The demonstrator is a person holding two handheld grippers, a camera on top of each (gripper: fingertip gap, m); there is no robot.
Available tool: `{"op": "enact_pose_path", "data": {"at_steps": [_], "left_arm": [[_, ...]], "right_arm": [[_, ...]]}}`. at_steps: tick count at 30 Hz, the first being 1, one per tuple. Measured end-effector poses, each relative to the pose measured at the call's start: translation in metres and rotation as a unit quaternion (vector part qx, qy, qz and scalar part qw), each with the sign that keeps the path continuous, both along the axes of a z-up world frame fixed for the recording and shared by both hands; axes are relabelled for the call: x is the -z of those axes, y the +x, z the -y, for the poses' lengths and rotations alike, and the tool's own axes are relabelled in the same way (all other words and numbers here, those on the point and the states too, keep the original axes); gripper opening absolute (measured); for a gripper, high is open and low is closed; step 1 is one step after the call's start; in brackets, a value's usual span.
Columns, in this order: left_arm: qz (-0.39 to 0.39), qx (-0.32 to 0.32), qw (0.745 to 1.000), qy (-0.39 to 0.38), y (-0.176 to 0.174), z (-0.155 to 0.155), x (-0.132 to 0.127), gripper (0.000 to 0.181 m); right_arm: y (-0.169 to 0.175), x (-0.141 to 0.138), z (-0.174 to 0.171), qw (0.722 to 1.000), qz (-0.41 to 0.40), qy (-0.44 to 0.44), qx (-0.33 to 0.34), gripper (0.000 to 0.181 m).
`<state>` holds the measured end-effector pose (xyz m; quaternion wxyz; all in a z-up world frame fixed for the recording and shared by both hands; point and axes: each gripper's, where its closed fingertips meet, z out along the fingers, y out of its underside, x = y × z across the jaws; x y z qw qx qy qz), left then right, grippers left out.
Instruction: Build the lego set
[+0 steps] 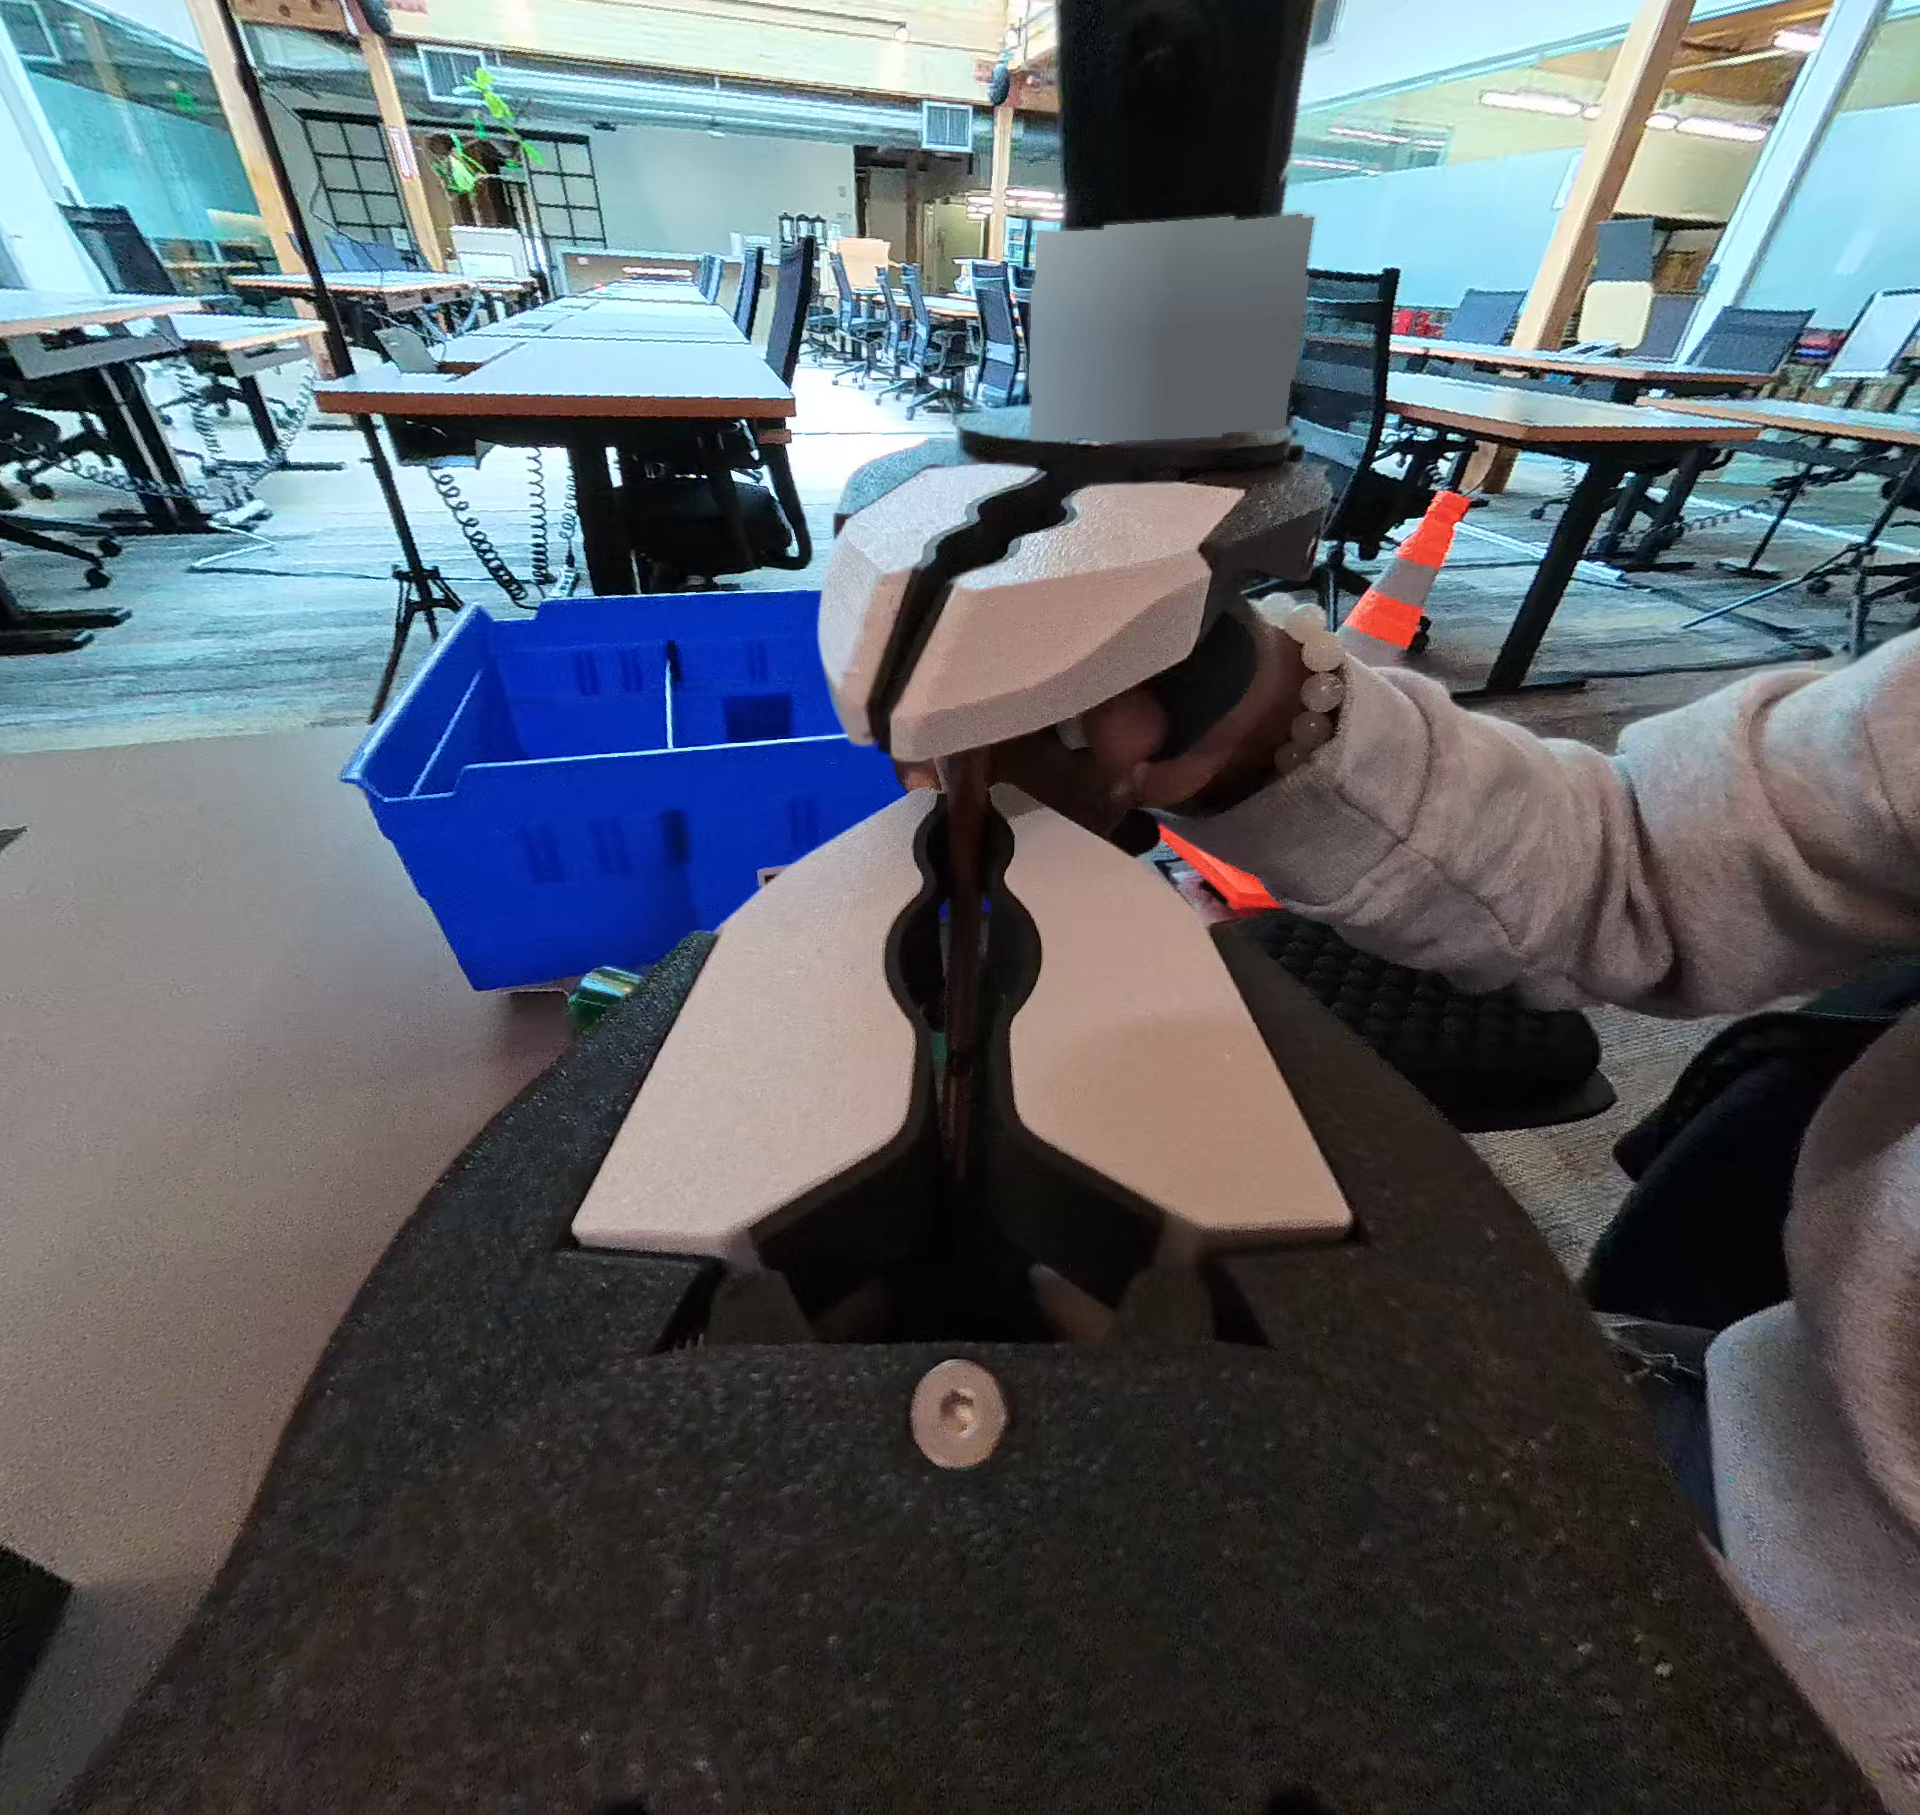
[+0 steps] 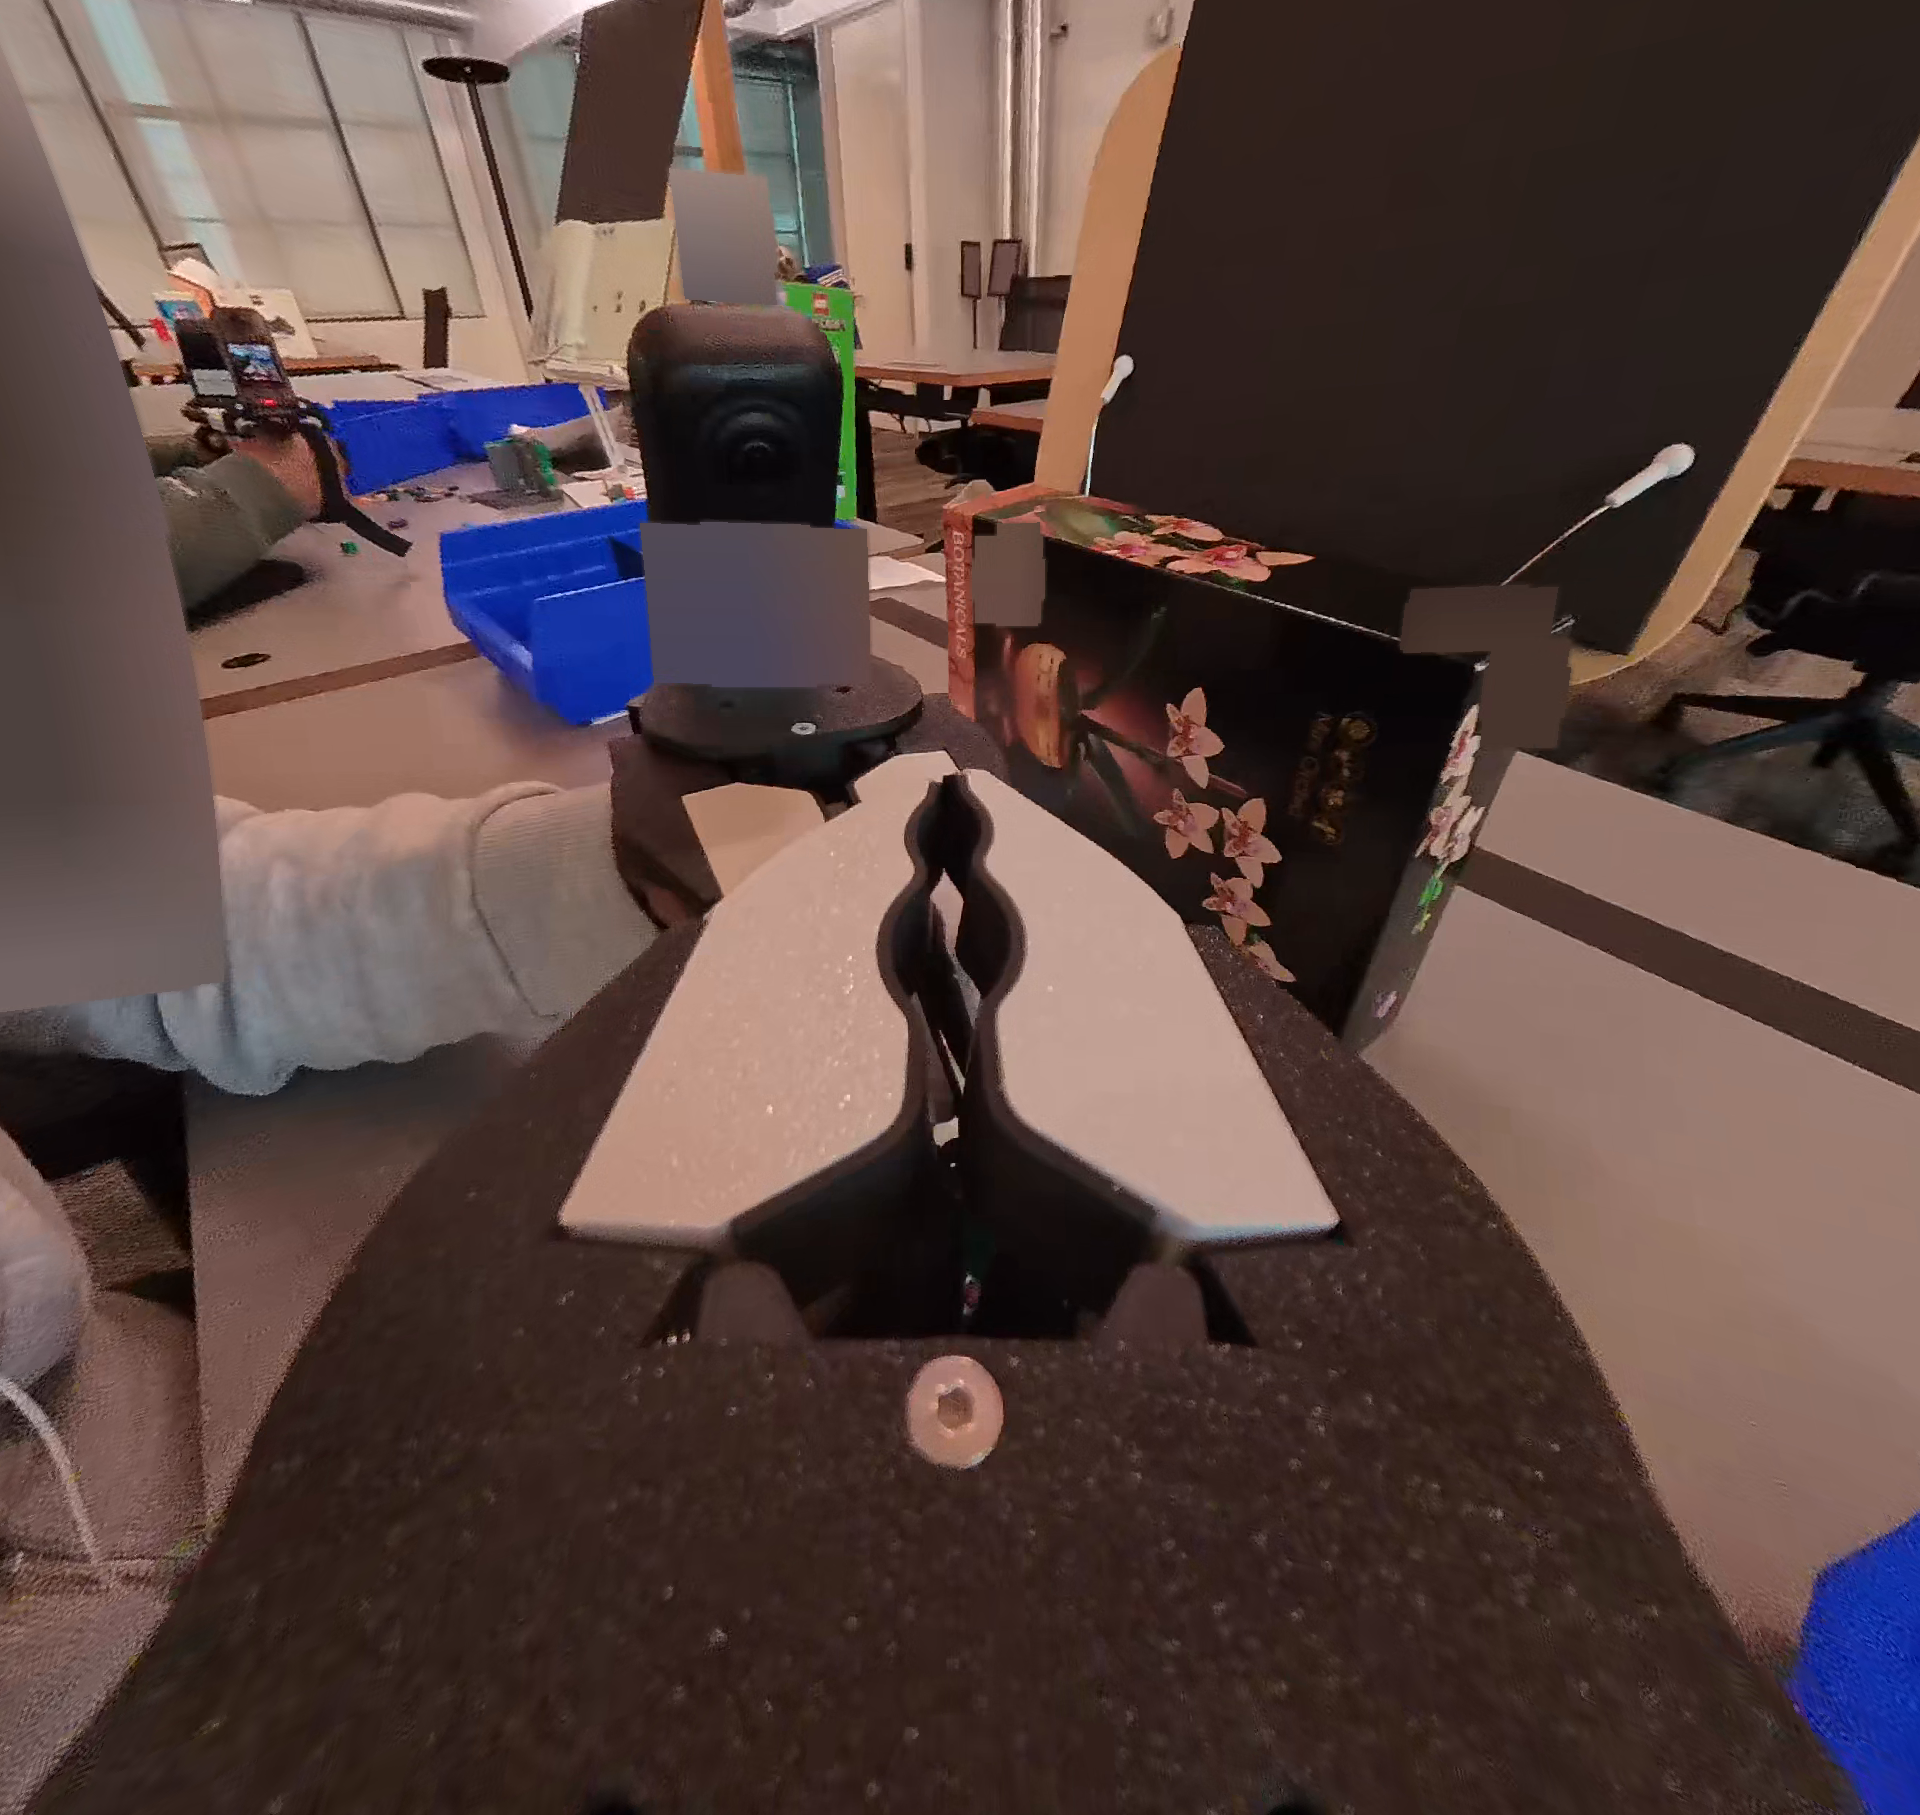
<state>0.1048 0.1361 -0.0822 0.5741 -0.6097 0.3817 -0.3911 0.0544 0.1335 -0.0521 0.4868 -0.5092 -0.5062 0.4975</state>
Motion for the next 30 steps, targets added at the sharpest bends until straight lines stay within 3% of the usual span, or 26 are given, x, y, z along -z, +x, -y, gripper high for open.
{"op": "enact_pose_path", "data": {"at_steps": [26,30], "left_arm": [[0.007,0.009,1.0,-0.003,0.002,0.0,0.006,0.003],[-0.031,0.015,0.999,-0.015,0.01,-0.001,0.028,0.002]], "right_arm": [[-0.004,0.003,0.0,1.0,0.018,0.007,0.003,0.0],[-0.01,0.005,0.009,0.999,0.026,0.015,-0.009,0.0]]}}
